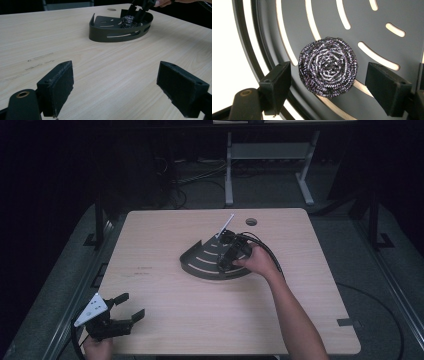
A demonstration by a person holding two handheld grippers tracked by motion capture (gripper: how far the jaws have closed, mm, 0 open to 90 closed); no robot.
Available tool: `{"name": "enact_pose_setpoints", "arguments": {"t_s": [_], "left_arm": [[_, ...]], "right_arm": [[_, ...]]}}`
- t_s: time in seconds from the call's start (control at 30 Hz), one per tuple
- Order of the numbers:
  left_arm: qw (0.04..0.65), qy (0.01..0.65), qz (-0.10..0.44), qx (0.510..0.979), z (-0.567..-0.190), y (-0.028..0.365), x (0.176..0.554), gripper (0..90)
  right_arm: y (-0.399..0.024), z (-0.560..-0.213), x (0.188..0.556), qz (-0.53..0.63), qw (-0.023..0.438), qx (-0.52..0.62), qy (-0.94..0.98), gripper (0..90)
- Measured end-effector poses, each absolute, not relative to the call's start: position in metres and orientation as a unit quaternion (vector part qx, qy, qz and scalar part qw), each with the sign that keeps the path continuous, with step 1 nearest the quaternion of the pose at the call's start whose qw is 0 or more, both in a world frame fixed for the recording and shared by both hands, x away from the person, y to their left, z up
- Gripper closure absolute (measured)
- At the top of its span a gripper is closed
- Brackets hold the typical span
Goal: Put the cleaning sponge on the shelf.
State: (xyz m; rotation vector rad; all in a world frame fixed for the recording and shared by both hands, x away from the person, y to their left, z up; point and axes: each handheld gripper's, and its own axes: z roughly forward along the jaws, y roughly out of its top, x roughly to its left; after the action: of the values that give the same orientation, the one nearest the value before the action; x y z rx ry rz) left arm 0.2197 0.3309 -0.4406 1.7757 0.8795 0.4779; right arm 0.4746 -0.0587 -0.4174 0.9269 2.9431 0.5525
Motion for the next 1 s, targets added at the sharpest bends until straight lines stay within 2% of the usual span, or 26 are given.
{"name": "enact_pose_setpoints", "arguments": {"t_s": [1.0], "left_arm": [[0.523,0.366,0.199,0.744,-0.441,0.329,0.218,13.3]], "right_arm": [[-0.080,-0.386,0.446,0.208,0.024,0.287,0.935,20.0]]}}
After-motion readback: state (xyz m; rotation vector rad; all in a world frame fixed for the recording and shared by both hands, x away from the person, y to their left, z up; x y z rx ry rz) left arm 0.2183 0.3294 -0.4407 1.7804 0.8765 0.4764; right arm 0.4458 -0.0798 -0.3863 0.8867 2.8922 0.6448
